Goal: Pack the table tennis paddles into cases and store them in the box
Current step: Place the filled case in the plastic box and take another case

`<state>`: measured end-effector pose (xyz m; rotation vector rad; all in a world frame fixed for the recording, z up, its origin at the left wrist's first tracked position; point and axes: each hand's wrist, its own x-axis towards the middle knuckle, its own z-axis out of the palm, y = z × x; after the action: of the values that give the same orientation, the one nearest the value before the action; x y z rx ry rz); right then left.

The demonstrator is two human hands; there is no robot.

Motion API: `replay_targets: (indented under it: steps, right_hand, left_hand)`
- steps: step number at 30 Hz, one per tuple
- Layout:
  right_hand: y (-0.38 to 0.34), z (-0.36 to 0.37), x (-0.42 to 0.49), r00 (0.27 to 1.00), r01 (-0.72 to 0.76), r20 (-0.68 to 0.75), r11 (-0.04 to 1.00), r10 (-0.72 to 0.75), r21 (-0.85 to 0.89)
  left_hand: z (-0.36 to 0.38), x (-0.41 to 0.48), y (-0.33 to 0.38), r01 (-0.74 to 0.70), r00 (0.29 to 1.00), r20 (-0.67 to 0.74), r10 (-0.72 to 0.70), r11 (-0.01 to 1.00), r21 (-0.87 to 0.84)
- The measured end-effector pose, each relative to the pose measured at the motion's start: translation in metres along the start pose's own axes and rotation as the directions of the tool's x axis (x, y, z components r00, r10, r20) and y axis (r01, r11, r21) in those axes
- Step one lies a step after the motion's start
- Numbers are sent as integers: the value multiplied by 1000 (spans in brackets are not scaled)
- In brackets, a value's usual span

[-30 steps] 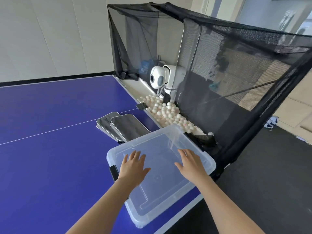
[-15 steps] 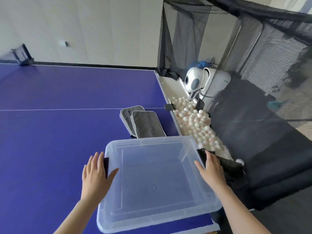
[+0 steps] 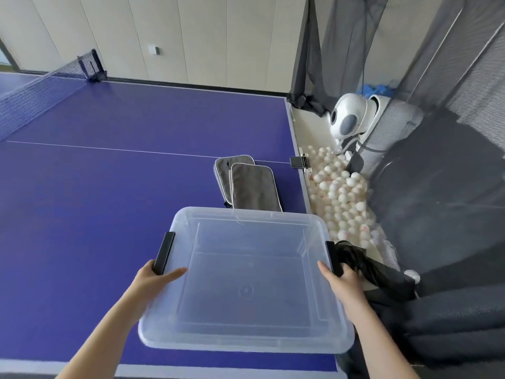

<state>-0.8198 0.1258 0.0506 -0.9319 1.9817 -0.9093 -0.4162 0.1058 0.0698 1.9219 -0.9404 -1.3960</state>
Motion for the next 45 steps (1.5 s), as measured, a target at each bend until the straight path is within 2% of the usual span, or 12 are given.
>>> replay_targets:
  steps: [4,8,17,20,27,30,32,35,39,42,45]
  right_hand:
    - [3,-2,3,996,-25,84,995,17,92]
    - [2,-4,3,993,-35,117,992,21,120]
    - [-1,-9,3,983,-72,181,982,39,176]
    - [2,-12,5,978,-118,195,964,71,237]
    - [1,-13,4,979,-78,204,963,25,256]
    - [-1,-17,4,969,-132,236,960,73,247]
    - [-1,-21,3,962,-170,247,961,114,218]
    - [-1,-24,3,969,-145,229,967,96,210]
    - [-1,-26,-2,995,49,78,994,-57,100]
    - [-2,-25,-9,974,214,84,977,-212,-21]
    - [2,-21,-13,965,261,64,958,-255,-123]
  left_hand:
    - [-7,1,-3,24,975,222,7,990,-136]
    - [-9,0,-3,58,942,333,24,971,-232]
    - [-12,7,-8,151,921,390,-6,928,-342]
    - [-14,11,-9,170,918,397,-17,920,-352]
    - [-21,15,-16,240,911,406,-73,894,-378]
    - [-24,15,-15,218,906,419,-66,920,-327]
    - [-24,14,-13,182,915,402,-42,931,-316]
    - [-25,9,-11,80,960,280,2,956,-281]
    - [-23,2,-9,-79,987,125,97,987,-141]
    - [-15,-5,-10,-176,982,55,180,982,-61]
    - [-6,-12,-13,-244,970,42,241,966,84]
